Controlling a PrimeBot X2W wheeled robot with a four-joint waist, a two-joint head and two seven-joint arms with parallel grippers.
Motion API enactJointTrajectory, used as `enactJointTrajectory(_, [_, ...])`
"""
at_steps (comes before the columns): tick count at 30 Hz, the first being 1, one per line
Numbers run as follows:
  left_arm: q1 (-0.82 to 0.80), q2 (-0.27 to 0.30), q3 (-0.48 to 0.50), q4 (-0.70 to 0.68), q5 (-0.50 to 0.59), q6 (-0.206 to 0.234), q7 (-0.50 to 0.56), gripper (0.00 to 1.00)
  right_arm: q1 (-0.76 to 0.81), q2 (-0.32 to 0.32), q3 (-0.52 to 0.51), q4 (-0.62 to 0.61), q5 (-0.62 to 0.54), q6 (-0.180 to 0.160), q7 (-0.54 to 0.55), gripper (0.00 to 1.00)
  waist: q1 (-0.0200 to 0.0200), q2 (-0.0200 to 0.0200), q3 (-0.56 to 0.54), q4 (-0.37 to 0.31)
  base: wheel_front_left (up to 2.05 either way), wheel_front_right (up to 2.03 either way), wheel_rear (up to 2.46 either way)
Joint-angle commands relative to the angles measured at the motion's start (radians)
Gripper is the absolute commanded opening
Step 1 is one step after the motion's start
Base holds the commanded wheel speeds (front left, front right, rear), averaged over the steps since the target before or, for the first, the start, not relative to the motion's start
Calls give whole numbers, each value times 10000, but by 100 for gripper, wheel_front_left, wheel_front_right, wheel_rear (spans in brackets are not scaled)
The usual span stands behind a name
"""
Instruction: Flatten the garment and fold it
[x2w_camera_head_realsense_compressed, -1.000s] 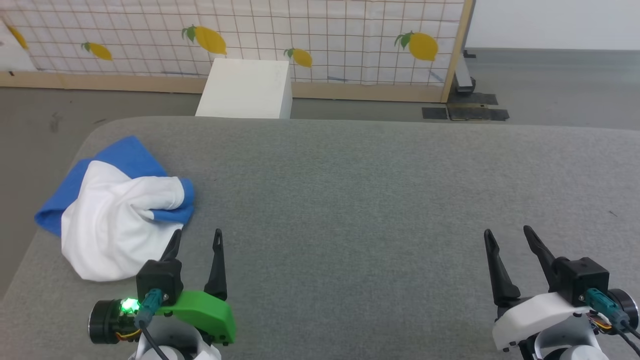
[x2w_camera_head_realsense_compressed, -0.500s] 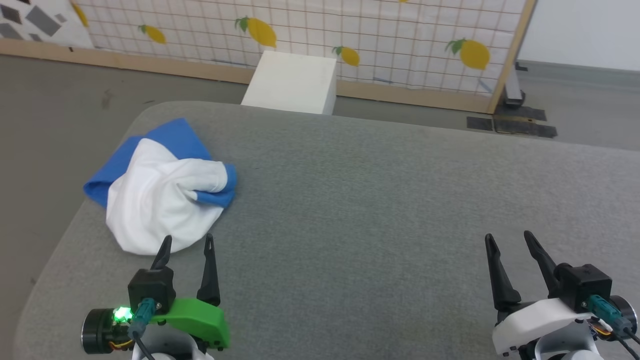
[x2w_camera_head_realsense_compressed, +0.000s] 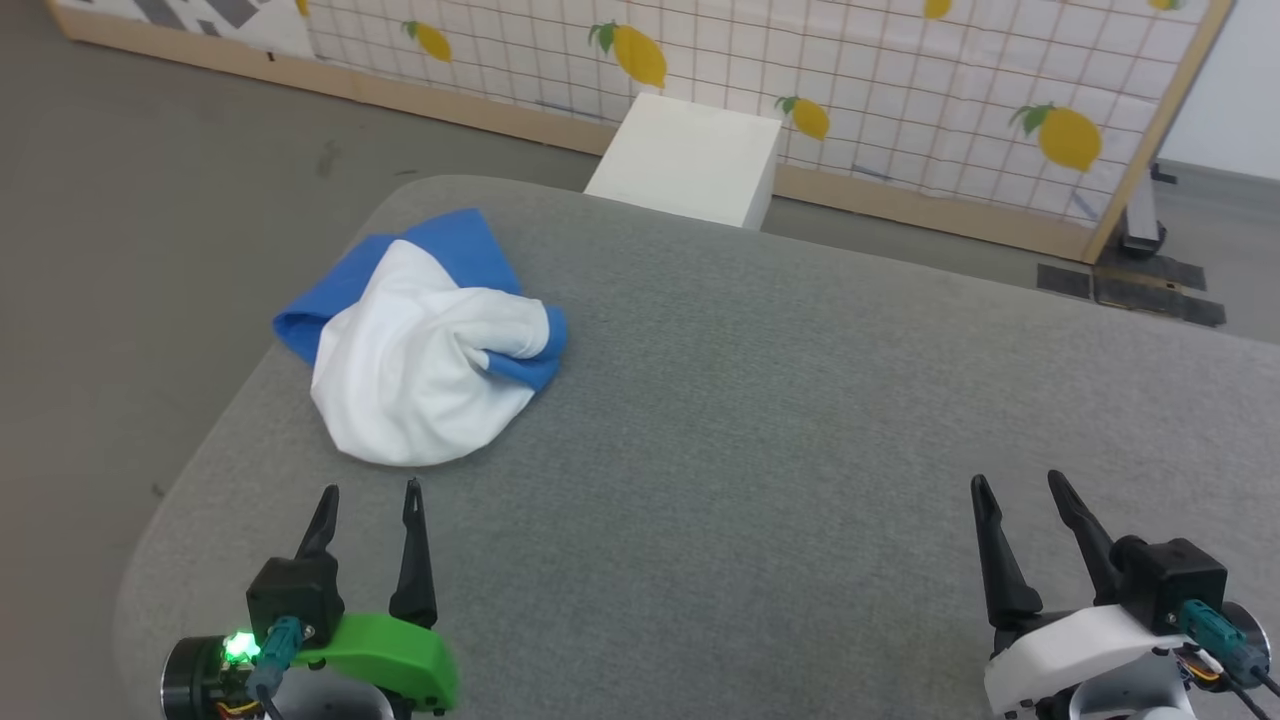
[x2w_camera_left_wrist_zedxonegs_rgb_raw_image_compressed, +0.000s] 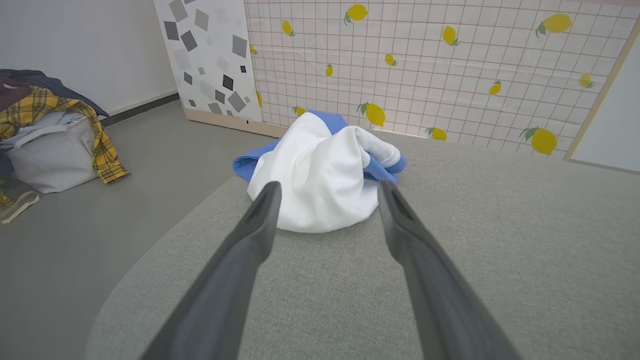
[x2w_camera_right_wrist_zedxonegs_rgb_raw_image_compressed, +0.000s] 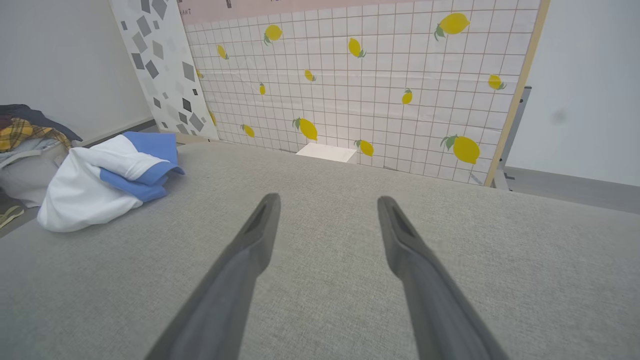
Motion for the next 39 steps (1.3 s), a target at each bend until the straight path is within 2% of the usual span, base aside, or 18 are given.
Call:
enactJointTrajectory(1, [191,58,25,8,-70,73,-114,100,126,2,-6,65,97,25,-121,100,-1,0,-11,265,0,0,0])
enactJointTrajectory(19, [442,50,0,117,-269,179,-505,100,243,2,89,430,405,32,-514,100,-1,0,-92,1132,0,0,0])
enactJointTrajectory(39, [473,54,-106,345,-586,164,-960,100,411,3,79,738,779,41,-971,100,-1,0,-57,1766,0,0,0])
